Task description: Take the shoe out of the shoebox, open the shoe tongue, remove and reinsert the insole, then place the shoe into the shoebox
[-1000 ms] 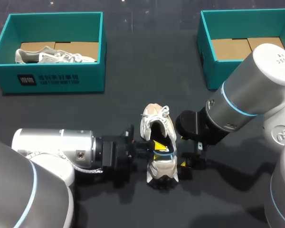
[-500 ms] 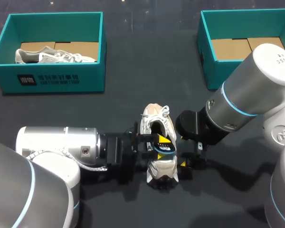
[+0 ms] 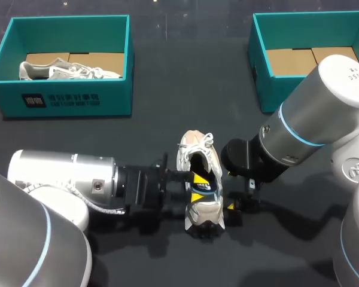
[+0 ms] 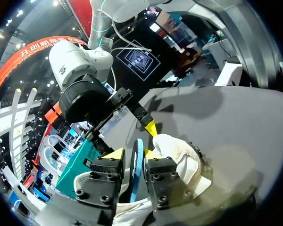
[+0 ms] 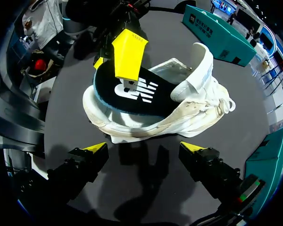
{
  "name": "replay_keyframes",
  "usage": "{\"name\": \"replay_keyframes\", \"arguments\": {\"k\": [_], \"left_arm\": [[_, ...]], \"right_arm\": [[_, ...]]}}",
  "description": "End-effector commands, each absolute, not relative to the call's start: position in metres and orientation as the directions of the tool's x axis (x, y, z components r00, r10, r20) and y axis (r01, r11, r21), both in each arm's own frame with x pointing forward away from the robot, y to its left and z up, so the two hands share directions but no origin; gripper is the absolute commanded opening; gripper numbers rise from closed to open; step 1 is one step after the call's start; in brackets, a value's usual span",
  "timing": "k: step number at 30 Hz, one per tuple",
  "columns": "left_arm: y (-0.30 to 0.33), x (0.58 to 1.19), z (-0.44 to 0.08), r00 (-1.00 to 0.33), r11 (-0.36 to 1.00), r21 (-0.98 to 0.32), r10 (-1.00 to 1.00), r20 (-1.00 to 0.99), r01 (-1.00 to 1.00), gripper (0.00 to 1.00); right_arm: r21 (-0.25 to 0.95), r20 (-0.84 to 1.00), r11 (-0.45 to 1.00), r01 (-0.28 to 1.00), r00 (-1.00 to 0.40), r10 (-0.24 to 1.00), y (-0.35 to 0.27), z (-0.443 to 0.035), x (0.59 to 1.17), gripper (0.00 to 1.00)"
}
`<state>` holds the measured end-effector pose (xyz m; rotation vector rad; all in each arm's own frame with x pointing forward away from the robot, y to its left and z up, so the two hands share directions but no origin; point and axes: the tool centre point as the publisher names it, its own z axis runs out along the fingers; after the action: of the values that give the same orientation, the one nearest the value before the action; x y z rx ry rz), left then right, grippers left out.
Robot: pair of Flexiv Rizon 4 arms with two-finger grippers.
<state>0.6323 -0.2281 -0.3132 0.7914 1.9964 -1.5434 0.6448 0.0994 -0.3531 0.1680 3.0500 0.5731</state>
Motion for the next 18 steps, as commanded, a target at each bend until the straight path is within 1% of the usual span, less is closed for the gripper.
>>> {"name": "replay_keyframes", "arguments": {"k": [1, 5, 12, 18], "left_arm": [[-0.242, 0.636, -0.319, -0.714, 0.206, -0.684, 0.175, -0.678, 0.700, 0.00], [-0.247, 0.640, -0.328, -0.711, 0.221, -0.676, 0.190, -0.677, 0.703, 0.00], [-0.246, 0.654, -0.345, -0.732, 0.288, -0.675, 0.198, -0.652, 0.680, 0.00], [-0.238, 0.654, -0.341, -0.738, 0.298, -0.678, 0.190, -0.648, 0.672, 0.00]], "right_arm": [[0.363, -0.014, 0.926, 0.100, -0.993, 0.113, 0.100, -0.354, 0.644, 1.00], [0.363, -0.014, 0.926, 0.100, -0.993, 0.113, 0.100, -0.354, 0.644, 1.00], [0.363, -0.014, 0.926, 0.100, -0.993, 0.113, 0.100, -0.354, 0.644, 1.00], [0.363, -0.014, 0.926, 0.100, -0.993, 0.113, 0.100, -0.354, 0.644, 1.00]]}}
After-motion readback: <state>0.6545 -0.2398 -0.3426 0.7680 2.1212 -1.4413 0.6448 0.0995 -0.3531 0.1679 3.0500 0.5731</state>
